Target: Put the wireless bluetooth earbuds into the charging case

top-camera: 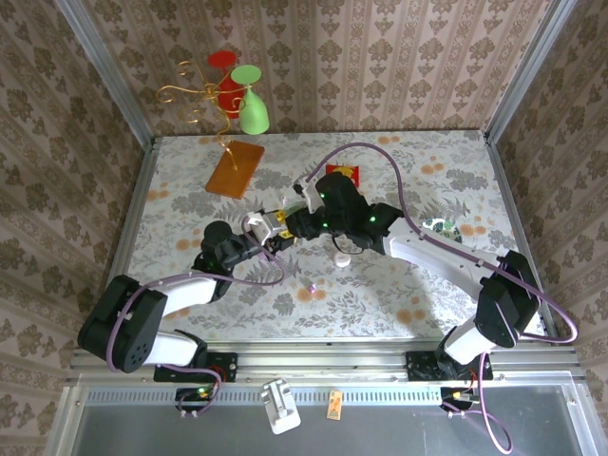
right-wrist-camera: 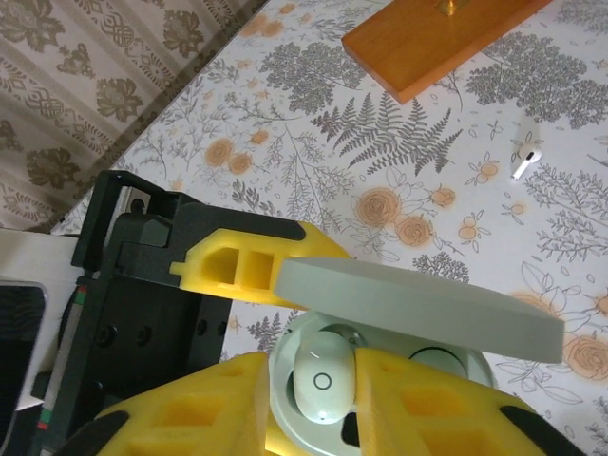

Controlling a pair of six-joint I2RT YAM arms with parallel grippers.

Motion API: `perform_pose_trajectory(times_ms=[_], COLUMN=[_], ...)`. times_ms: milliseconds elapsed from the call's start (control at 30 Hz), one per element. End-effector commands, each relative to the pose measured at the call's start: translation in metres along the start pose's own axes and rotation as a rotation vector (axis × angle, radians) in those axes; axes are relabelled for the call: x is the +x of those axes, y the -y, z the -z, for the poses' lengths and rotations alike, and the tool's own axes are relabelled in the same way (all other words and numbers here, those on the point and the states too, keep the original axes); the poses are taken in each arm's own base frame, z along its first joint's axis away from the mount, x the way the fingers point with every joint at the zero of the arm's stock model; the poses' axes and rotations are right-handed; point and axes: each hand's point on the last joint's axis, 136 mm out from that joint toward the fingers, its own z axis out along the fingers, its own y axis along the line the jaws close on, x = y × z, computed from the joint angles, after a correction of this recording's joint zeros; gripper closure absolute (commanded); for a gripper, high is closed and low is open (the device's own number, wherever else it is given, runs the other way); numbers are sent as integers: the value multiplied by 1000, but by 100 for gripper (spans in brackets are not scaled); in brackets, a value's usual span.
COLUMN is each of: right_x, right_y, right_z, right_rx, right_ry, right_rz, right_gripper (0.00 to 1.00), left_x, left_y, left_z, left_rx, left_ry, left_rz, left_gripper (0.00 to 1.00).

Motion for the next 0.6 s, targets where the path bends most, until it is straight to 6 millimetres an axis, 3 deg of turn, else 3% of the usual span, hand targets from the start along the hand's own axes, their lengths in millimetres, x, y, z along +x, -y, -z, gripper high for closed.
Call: perform_pose_trajectory(times_ms=[0,167,433,533,567], right_x=[-5,-17,-47,-55,-53], right_y=[-13,-14,-7,5,14], right_z=[10,28,65,66,59], right_rx=[-20,-1,1,43,71], right_ry=[7,54,202,207,175], right_rz=[11,9,-46,-85,-113], right_gripper=[63,51,43,41,41], left_x=[-33,-32,-26,-25,-25], left_y=[-5,-5,4,10,12], left_z=[-6,-6,-4,-2,-1], left_rx=[4,8,59,85,95], left_ry=[103,118,112,109,107], left_rz=[-38,-30,-42,-62,-69], left_gripper=[74,73,73,73,73])
